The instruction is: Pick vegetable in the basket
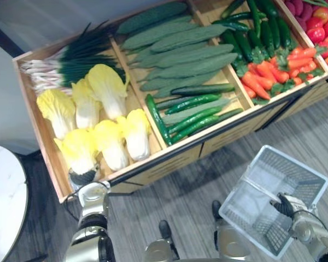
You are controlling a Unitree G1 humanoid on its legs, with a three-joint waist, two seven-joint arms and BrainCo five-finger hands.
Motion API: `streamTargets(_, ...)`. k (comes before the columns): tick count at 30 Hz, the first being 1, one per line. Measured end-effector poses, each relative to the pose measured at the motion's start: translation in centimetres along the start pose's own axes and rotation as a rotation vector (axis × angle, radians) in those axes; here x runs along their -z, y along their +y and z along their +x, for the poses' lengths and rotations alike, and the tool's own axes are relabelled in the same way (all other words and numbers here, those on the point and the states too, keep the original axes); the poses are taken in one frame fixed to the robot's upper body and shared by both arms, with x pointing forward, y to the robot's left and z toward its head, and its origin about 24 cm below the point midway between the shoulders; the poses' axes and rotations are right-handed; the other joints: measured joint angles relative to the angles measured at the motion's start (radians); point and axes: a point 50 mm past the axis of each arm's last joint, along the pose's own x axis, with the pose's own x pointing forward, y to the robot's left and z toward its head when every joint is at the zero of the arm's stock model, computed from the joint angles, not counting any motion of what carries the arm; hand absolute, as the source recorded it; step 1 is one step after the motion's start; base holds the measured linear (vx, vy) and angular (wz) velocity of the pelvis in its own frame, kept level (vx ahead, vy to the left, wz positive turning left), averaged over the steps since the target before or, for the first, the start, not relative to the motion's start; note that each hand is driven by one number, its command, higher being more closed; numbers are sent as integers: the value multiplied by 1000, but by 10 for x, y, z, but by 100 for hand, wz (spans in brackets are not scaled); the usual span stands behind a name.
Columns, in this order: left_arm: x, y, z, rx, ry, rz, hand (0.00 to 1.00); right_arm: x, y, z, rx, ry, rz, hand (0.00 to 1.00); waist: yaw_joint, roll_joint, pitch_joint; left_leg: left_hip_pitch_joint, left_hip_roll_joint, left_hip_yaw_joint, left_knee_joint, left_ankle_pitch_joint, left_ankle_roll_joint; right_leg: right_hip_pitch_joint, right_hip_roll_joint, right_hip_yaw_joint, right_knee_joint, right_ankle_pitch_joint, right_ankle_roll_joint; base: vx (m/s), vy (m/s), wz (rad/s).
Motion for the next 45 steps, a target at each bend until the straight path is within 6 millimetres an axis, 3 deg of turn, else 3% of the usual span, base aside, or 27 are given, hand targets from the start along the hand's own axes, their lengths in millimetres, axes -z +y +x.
streamTargets(6, 4, 6, -20, -44, -13, -139, 100, 4, 16, -7, -42, 52, 48, 100, 3, -6, -45, -1, 0, -30, 1, 3, 4, 15, -2, -25, 0, -1, -1, -14, -15, 13)
streamTargets(11, -9, 15, -22, -87, -82, -184, 100, 10, 32, -16, -82, 101, 89, 100, 23, -18, -80, -1, -1, -54, 1, 10, 8, 31, -6, -46, 0, -1, -1, -28, -12, 15)
streamTargets(16, -27, 29, -24, -150, -162, -242, 100, 11, 41, -21, -113, 111, 98, 100, 26, -34, -116, -2, -4, -68, -2, 16, 10, 36, -11, -62, -1, -1, -2, -26, -7, 8)
streamTargets(21, -60, 37, -31, -185, -309, -304, 100, 10, 46, -24, -117, 122, 129, 100, 26, -46, -133, -2, -10, -70, -4, 19, 14, 38, -17, -64, -2, 0, -1, 0, 0, 0)
streamTargets(27, -92, 9, -53, 30, -521, -200, 100, 13, 30, -21, -91, 95, 123, 100, 25, -50, -136, 14, -16, -44, -4, 18, 16, 38, -20, -35, -2, 5, 6, -6, 5, -11)
streamTargets(34, -110, -26, -107, 485, -821, -49, 100, 26, -9, -11, -15, 79, 108, 100, 13, -39, -155, 89, -16, 94, -12, -17, 7, 30, 5, 100, -1, 9, 14, 12, 15, -55)
streamTargets(40, -119, -43, -143, 816, -897, -152, 100, 26, -26, -7, 33, 79, 115, 100, 1, -29, -176, 191, -16, 275, -34, -55, -7, 32, 41, 261, 1, 19, 28, 32, 13, -86)
streamTargets(45, -132, -53, -177, 1138, -919, -280, 100, 0, -49, -4, 122, -40, 95, 100, 3, -25, -192, 256, 3, 435, 21, -115, -32, 34, 96, 391, 20, 22, 32, 58, -10, -78)
